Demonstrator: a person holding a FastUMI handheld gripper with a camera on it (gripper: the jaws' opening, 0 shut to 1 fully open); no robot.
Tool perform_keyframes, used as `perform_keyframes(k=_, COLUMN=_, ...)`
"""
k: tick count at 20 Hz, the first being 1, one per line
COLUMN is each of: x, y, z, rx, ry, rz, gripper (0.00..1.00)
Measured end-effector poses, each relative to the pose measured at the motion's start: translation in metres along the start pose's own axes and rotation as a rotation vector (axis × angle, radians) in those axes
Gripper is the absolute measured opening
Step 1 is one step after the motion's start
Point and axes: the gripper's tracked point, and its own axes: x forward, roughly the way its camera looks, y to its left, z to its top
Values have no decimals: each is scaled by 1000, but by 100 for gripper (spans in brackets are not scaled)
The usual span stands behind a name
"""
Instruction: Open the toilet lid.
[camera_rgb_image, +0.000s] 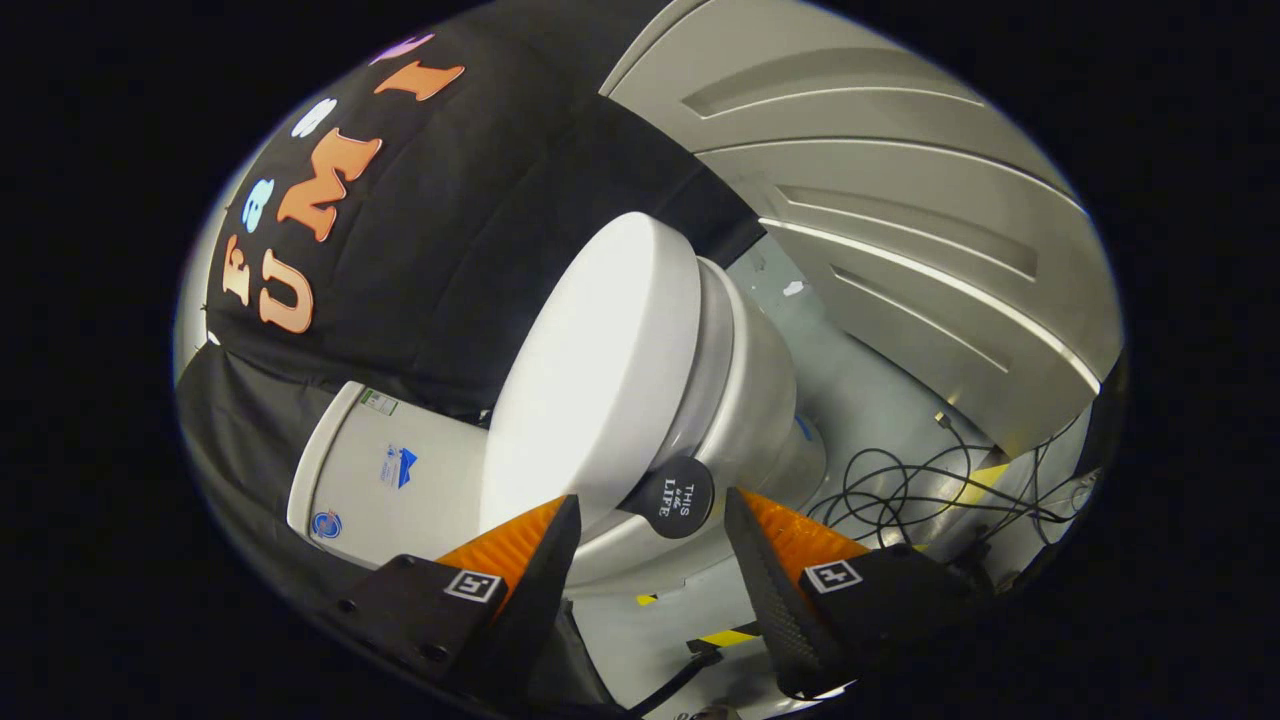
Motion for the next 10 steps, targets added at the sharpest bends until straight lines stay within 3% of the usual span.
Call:
perform_keyframes(k=8, x=11, y=-3, z=8, rx=82, ry=-35, rz=35, gripper=74)
perform_keyframes(k=10, x=13, y=-15, z=6, rx=100, ry=-39, rz=1, gripper=53)
